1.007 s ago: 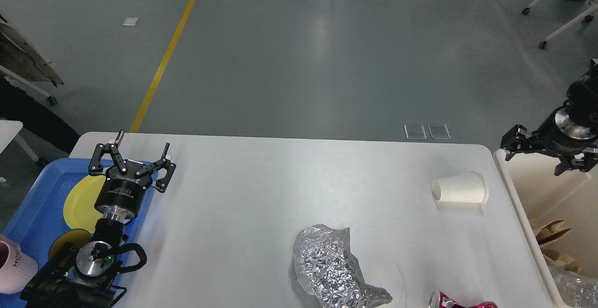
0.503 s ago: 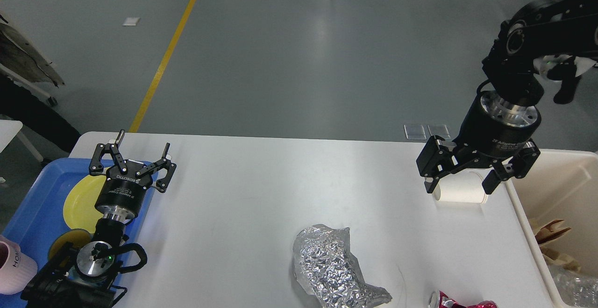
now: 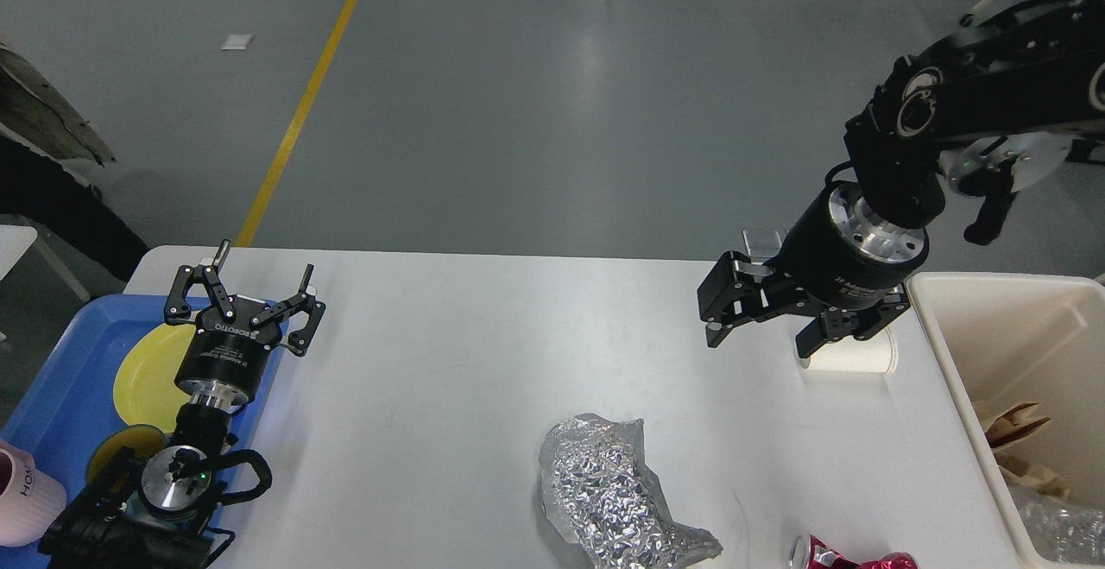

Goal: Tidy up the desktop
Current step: 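Move the right gripper over the larger crumpled foil, then grasp the larger crumpled foil with the right gripper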

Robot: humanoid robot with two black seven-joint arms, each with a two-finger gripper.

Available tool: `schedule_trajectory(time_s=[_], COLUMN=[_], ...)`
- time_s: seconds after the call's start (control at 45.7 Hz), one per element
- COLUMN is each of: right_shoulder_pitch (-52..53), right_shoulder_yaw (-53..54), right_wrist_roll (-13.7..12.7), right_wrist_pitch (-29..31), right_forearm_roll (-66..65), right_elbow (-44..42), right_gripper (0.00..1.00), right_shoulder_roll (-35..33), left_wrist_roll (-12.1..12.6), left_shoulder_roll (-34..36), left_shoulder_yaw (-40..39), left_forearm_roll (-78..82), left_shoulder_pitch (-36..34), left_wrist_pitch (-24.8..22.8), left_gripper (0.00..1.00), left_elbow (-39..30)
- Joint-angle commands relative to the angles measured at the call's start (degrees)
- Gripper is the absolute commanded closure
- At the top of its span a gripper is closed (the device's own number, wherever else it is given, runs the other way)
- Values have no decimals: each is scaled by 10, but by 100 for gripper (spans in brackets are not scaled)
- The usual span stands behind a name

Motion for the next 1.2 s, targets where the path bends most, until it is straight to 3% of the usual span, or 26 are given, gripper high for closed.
schedule_trajectory(time_s=[0.0,0.153,0.241,0.328,0.657,0.81,0.898,0.985,1.073,1.116,1.182], right_shoulder_pitch=[-81,-231,-312,-372,-473,-553,-564,-561,-557,-557,-561], right_shoulder_yaw=[51,107,144,162,163,162,163,162,163,160,157], right_wrist_roll=[-3,-46,-81,-99,-100,-100,-99,-99,-100,-99,-99], right_wrist_pitch=[-37,-89,-119,-130,-154,-154,-154,-153,-148,-148,-148], right_forearm_roll=[-7,-57,-112,-153,-202,-226,-234,-234,-231,-230,-230], right_elbow=[-15,-54,-76,-105,-240,-356,-374,-373,-370,-370,-370], right_gripper=[13,13,13,13,13,14,29,51,87,100,100], right_shoulder_roll=[2,15,51,88,164,224,223,224,222,220,216], left_wrist_roll=[1,1,1,1,1,1,1,1,1,1,1], left_shoulder_roll=[0,0,0,0,0,0,0,0,0,0,0], left_shoulder_yaw=[-1,-1,-1,-1,-1,-1,-1,-1,-1,-1,-1], left_forearm_roll=[0,0,0,0,0,0,0,0,0,0,0], left_shoulder_pitch=[0,0,0,0,1,0,0,0,0,0,1], left_wrist_pitch=[-1,-1,-1,-1,-1,-1,-1,-1,-1,-1,-1], left_gripper=[3,3,3,3,3,3,3,3,3,3,3], left_elbow=[0,0,0,0,0,0,0,0,-1,0,0])
